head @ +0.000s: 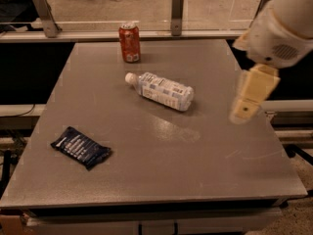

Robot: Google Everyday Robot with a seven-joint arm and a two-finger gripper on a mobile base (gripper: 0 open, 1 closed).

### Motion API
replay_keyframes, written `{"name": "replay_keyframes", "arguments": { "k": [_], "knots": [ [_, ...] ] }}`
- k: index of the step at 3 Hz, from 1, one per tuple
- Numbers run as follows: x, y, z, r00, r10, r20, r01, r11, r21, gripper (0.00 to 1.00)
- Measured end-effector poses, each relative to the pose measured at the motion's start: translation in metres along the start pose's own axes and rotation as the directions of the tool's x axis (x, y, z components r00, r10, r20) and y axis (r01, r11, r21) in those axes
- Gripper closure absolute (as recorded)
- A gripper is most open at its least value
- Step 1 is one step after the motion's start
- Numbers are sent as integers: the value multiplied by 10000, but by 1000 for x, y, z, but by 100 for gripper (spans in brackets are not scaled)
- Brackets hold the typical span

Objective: Place blue plastic bottle upright

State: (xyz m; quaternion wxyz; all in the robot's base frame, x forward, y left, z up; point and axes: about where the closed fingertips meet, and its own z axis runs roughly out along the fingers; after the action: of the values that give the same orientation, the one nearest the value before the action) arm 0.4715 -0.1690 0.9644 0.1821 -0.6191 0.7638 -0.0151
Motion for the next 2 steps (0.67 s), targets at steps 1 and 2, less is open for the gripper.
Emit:
{"name": "replay_keyframes", "arguments": {
  "k": [1,2],
  "knots": [
    [-55,-22,40,9961,-178,862,188,9998,-118,0],
    [-98,-40,66,9871,-212,1584,245,9995,-190,0]
  ]
}}
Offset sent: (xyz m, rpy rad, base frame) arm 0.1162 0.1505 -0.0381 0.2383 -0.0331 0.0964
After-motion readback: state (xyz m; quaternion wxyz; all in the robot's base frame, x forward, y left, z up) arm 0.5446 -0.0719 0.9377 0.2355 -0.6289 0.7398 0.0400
